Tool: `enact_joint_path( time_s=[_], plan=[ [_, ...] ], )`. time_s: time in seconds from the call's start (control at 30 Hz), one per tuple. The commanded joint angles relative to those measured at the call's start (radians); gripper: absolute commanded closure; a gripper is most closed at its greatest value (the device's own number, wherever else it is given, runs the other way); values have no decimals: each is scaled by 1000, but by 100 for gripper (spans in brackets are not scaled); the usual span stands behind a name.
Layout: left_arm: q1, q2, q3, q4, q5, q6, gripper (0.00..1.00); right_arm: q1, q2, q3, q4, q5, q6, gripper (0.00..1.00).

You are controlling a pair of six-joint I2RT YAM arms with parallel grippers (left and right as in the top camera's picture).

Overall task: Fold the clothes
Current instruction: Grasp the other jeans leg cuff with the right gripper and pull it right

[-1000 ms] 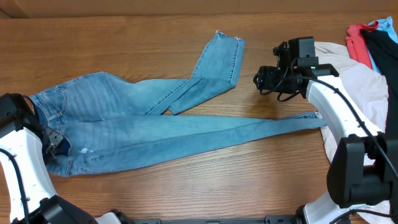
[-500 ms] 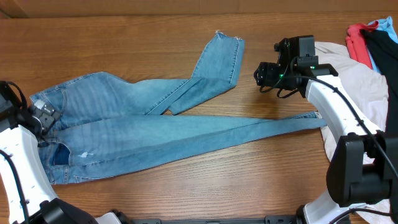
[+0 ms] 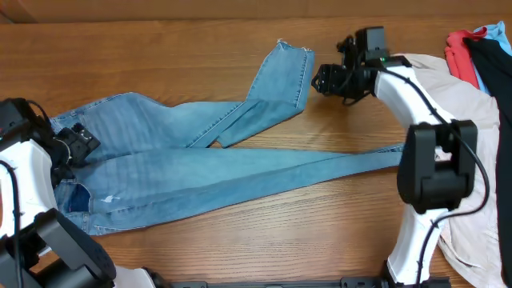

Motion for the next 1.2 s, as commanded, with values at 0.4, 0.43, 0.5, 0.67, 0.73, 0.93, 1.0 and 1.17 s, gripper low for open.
enact_joint_path(
  time_s=[0.4,0.43,0.5,0.67,0.73,0.93,1.0,1.17],
  plan=[
    [-6,37,30,-12,-1,25,0,55,202,143,169,-13,27,26],
    [-6,37,30,-12,-1,25,0,55,213,143,176,-13,31,26],
    [-6,37,30,-12,-1,25,0,55,226,143,187,-25,32,28],
    [-6,37,30,-22,-1,25,0,55,235,145,206,-57,32,89],
    [-6,37,30,-23,-1,25,0,51,233,168,195,-53,32,93],
    [-6,37,30,-20,0,26,0,-6,231,404,-11,138,35,96],
    [-6,37,30,-23,0,26,0,-42,231,529,-118,245,63,96],
    [-7,37,30,-24,3,25,0,-161,231,752,-314,341,134,96]
  ],
)
